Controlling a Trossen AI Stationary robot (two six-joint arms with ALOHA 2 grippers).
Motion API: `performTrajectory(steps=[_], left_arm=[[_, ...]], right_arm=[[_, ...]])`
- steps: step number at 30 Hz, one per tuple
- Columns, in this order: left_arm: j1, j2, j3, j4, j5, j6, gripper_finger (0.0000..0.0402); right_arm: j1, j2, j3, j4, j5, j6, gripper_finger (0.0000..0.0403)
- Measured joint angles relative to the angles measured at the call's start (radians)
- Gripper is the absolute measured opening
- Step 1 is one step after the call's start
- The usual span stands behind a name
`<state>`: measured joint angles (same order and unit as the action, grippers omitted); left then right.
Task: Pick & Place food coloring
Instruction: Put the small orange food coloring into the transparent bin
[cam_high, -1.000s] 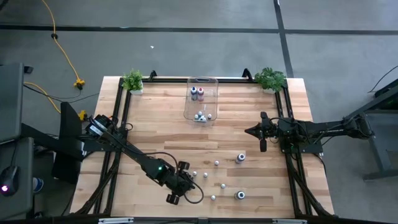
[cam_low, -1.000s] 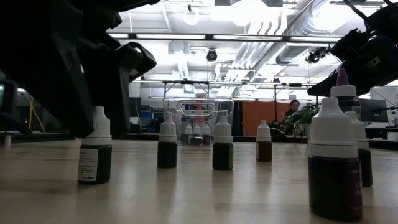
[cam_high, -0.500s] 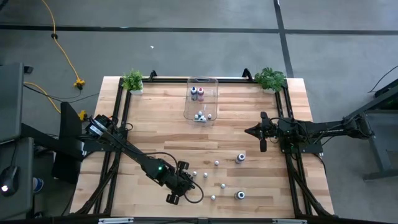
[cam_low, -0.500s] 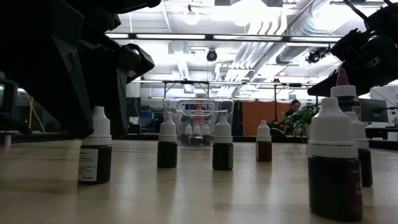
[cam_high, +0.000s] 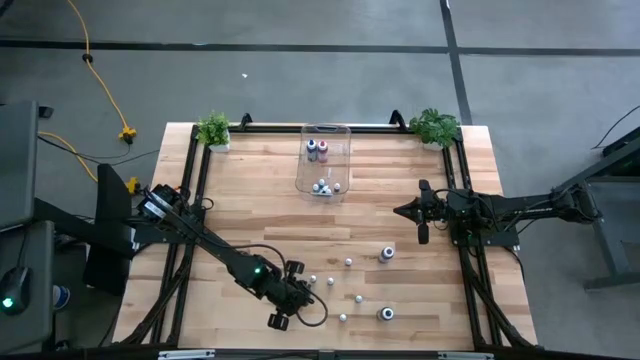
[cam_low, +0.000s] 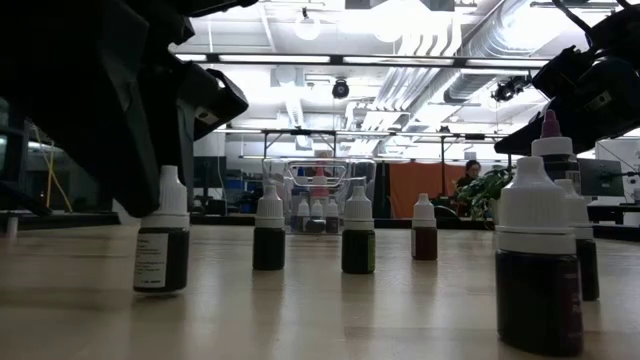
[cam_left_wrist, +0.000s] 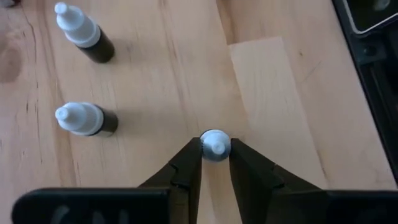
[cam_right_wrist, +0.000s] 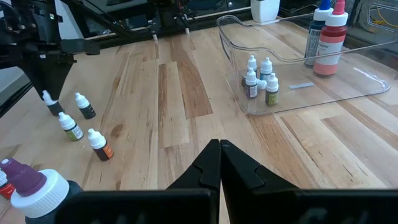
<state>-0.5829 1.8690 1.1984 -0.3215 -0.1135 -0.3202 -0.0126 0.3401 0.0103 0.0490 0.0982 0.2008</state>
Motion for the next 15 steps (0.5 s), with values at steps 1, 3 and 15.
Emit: performTrajectory(steps=[1,3,15], left_arm=[[0.000,0.000,0.000,0.007,0.000,0.000,0.0070],[0.000,0.000,0.000,0.023,0.000,0.000,0.0070],[0.000,0.000,0.000,0.043,-0.046,-0.041,0.0069]], right_arm=[[0.000,0.000,0.000,0.000,0.000,0.000,0.0000],[0.000,0.000,0.000,0.000,0.000,0.000,0.0000],[0.000,0.000,0.000,0.000,0.000,0.000,0.0000]])
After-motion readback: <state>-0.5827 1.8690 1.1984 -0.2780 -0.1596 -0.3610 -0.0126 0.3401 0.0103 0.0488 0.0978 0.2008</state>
